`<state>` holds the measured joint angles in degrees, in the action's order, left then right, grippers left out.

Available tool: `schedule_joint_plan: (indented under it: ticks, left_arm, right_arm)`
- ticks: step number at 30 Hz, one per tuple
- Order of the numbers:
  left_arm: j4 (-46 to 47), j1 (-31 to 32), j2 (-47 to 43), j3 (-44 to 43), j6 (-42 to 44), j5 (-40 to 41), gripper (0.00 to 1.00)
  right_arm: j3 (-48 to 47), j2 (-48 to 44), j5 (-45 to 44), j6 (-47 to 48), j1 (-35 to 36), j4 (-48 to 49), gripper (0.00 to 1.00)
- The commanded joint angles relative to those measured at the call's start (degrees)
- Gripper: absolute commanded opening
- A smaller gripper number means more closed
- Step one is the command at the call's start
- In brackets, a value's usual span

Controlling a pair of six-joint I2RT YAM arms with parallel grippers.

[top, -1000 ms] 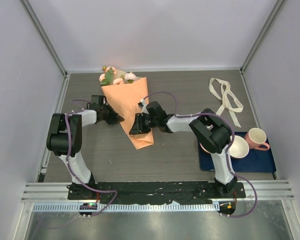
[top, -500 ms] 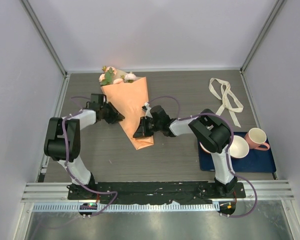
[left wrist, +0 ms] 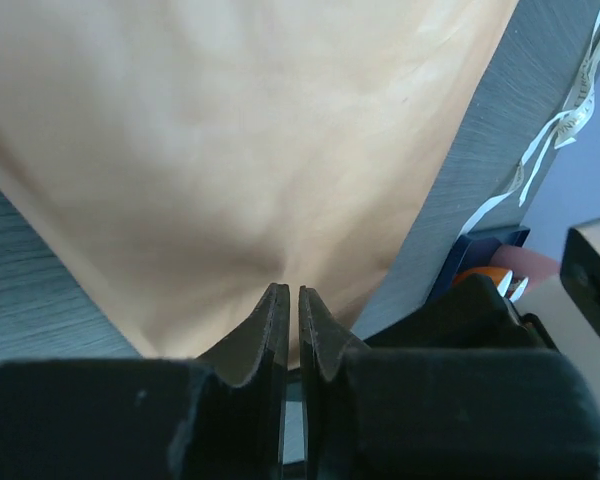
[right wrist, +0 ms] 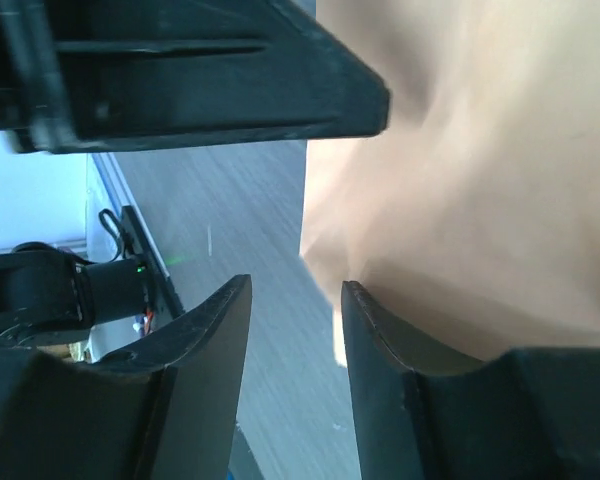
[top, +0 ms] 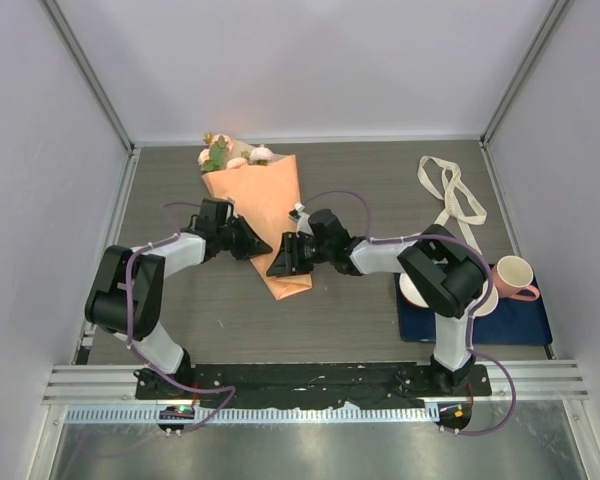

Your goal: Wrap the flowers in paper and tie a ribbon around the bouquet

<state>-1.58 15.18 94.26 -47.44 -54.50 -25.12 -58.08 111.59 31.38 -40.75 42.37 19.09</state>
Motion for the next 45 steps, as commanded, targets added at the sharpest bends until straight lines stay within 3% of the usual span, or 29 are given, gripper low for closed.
schedule_joint_plan:
  ticks: [1,6,9,19,28,39,45]
  left_arm:
    - [4.7,2.2,-0.3,-0.4,-1.8,-1.7,0.11]
    - [4.2,3.7,-0.9,-1.0,-2.3,-0.7,0.11]
    - [3.9,4.0,-1.3,-1.0,-2.4,-0.7,0.11]
    - [6.6,5.3,1.6,1.6,-3.9,-0.8,0.08]
    - [7.8,5.3,0.1,8.2,-3.2,1.1,0.0]
    - [4.8,5.3,2.5,10.9,-1.0,3.4,0.0]
    - [3.9,5.3,1.9,10.6,0.0,3.7,0.0]
  right_arm:
    - [1.5,-5.2,1.2,1.2,-1.1,-0.2,0.46]
    - [1.7,-3.0,1.7,0.5,-1.1,1.0,0.28]
    - [1.1,-0.7,1.7,0.2,-1.1,2.4,0.22]
    - [-0.4,4.9,2.3,-1.5,-0.4,4.5,0.13]
    - [0.0,2.4,1.8,-0.6,-0.6,2.4,0.13]
    - [2.3,-4.8,1.4,1.5,-4.5,-2.6,0.26]
    - [7.2,-3.4,1.2,1.1,-4.5,0.2,0.18]
